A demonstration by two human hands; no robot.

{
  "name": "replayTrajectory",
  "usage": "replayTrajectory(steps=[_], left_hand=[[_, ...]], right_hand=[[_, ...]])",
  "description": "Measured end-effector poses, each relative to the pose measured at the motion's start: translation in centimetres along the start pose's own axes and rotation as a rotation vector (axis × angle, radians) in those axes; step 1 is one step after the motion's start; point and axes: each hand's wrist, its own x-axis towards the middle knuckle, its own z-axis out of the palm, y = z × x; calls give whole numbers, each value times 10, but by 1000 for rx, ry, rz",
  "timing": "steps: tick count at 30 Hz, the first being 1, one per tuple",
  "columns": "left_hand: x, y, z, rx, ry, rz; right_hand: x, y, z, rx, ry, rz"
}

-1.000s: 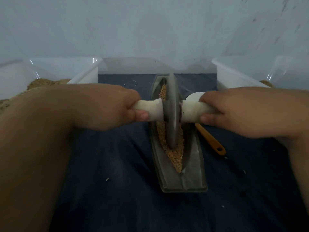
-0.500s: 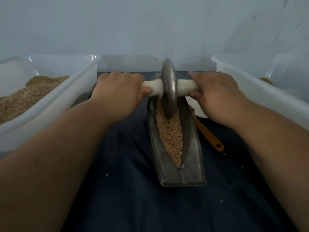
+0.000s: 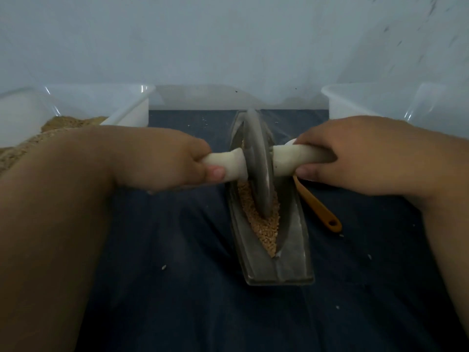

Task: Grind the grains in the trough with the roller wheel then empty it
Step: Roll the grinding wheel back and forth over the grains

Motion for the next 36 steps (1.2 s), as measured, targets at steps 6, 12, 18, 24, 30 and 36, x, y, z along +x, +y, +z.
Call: replayTrajectory(steps=[6, 12, 18, 24, 30, 36], left_hand=[[-5, 8, -4, -70, -31, 37], [30, 4, 28, 318, 582, 25], [44, 0, 43, 295, 662, -61], [21, 1, 16, 128, 261, -6], [-8, 4, -2, 32, -25, 37], [4, 1, 2, 2, 33, 43]], right_hand=[[-3, 1, -4, 68, -151, 28], [27, 18, 44, 135, 190, 82], [41, 20, 64, -38, 350, 117], [19, 4, 24, 53, 174, 53], [-11, -6, -10, 78, -59, -18], [-2, -1, -4, 165, -117, 10]])
